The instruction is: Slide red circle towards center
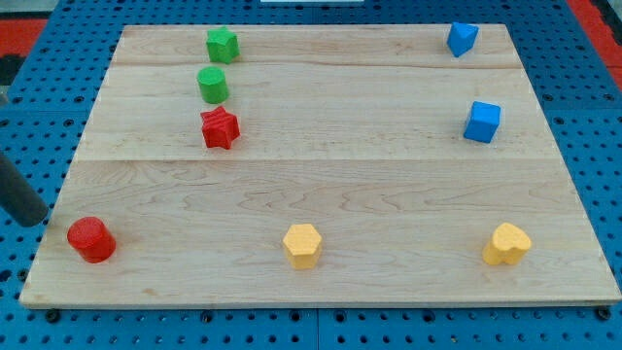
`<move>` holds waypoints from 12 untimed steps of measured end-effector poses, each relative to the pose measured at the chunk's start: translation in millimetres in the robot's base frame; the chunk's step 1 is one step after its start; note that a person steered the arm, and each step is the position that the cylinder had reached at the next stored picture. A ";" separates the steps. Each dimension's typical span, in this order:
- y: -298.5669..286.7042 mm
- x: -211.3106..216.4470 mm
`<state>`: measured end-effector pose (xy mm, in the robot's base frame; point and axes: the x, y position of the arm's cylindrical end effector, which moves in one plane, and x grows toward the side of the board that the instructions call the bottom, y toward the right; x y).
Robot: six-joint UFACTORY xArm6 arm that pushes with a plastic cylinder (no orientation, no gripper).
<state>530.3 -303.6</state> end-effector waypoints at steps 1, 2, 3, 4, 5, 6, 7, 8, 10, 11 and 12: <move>0.0 2.9; 0.1 35.2; 0.1 35.8; 19.8 35.9; 73.4 36.0; 129.8 36.1; 146.5 37.8; 151.7 45.8; 141.9 41.7; 142.2 20.7; 144.4 -0.2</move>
